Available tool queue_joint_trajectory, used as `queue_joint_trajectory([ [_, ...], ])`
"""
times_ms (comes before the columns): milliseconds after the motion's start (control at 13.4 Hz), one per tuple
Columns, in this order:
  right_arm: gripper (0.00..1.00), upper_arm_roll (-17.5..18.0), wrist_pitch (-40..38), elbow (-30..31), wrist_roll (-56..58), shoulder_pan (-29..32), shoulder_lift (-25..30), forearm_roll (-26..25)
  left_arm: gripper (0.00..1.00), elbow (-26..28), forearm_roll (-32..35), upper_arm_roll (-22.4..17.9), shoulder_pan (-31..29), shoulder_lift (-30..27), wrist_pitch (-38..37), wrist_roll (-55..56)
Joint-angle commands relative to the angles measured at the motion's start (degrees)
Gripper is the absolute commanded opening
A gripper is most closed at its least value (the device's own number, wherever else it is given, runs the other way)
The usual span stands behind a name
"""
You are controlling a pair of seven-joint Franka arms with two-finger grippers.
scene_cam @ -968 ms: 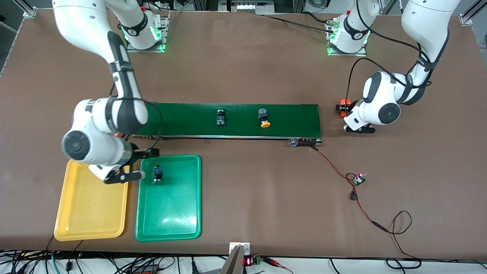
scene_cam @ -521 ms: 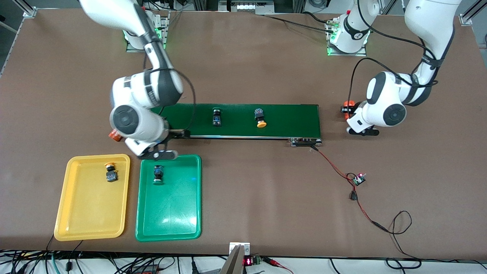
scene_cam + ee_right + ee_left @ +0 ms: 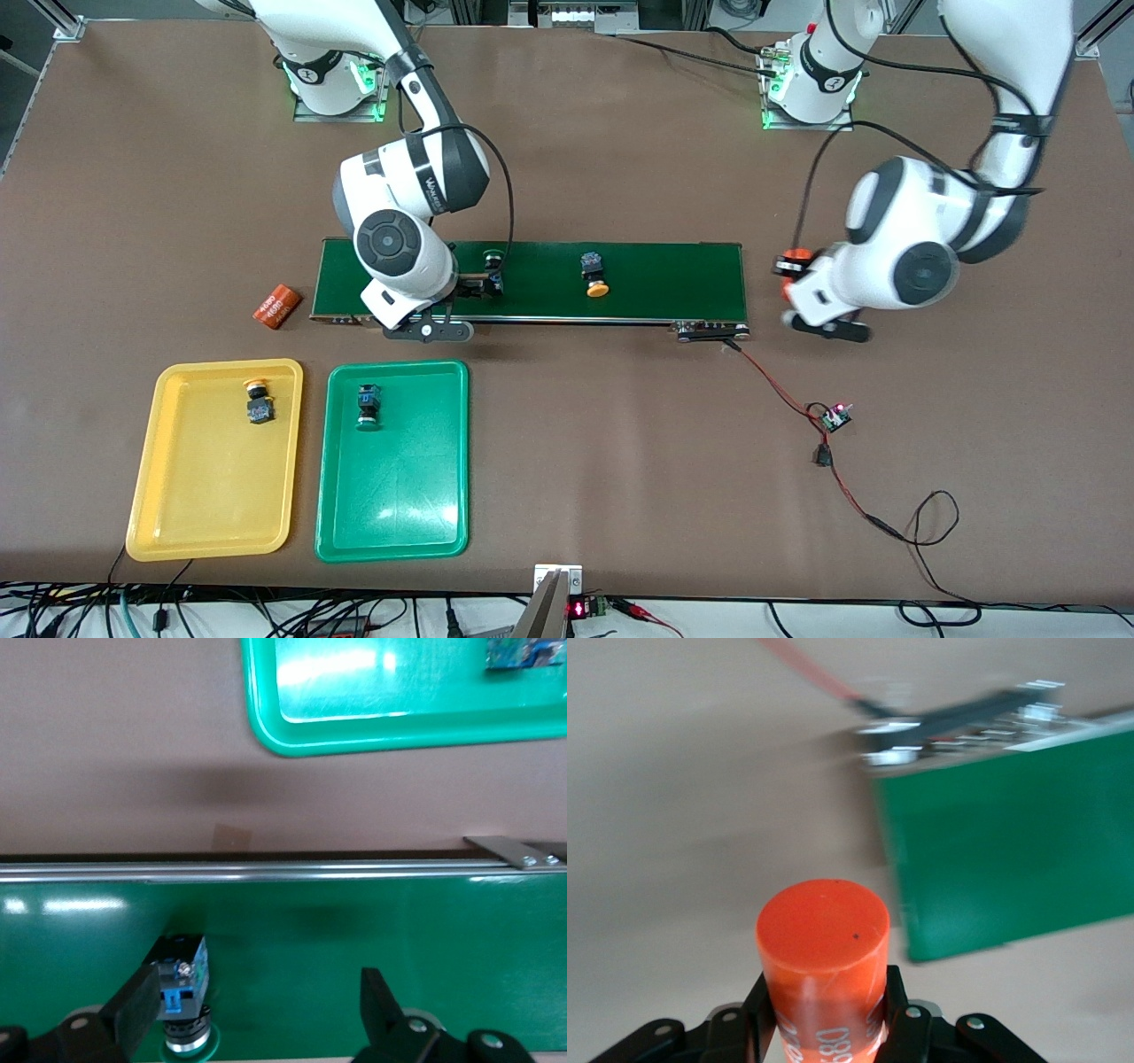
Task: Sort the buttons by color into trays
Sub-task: 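Grasp the green button with the right gripper while the left gripper carries cylinder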
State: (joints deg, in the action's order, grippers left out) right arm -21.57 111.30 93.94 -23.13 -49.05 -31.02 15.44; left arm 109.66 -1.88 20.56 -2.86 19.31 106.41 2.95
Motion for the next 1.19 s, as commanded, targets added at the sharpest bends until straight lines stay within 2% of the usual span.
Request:
queue_joint_trajectory([
  [0,1.0,-0.3,1.1,2.2,-1.5,-1.1,1.0,-0.1,0.17,-2.4,0.0,2.5,1.1,2.1,0.0,-5.4],
  [223,1.0,-0.3,1.9,3.1,-1.5,-2.4,1.0,0.0,0.15,-2.4,0.7,3.8,1.6,2.9,4.1,-25.1],
  [372,1.0,-0.3,3.7,4.3,-0.5,-2.7,0.7,-0.1,0.15,-2.3,7.8,4.7,3.2,4.1,6.3,-35.8],
  [596,0.99,-0.3,4.4,5.1,-0.5,-3.4,-0.1,-0.1,0.15,-2.3,19.3,9.4,4.2,5.3,6.9,-37.7],
  [670,0.94,-0.3,4.8,5.9,-0.5,-3.3,-0.3,-0.1,0.15,-2.2,21.7,10.8,4.4,5.4,6.8,-37.7],
  [745,0.88,-0.3,6.0,7.2,-0.4,-3.3,-0.3,-0.1,0.15,-2.1,23.1,11.5,4.5,5.5,6.8,-37.7],
  [819,0.75,-0.3,7.3,8.0,-0.4,-3.3,-0.3,-0.1,0.15,-1.8,24.8,11.8,4.7,5.8,6.8,-38.2],
  [893,0.48,-0.3,7.4,8.0,-0.5,-3.3,-0.3,0.0,0.15,-1.7,26.5,11.8,5.2,6.5,7.0,-38.8],
  [968,0.32,-0.2,7.4,8.0,-0.7,-3.2,-0.3,0.3,0.15,-1.8,28.5,11.8,5.8,7.8,7.1,-39.1],
  [1117,0.17,-0.2,7.3,8.0,-0.9,-3.3,-0.2,0.3,0.15,-1.7,30.7,11.9,6.3,8.7,7.1,-39.2],
])
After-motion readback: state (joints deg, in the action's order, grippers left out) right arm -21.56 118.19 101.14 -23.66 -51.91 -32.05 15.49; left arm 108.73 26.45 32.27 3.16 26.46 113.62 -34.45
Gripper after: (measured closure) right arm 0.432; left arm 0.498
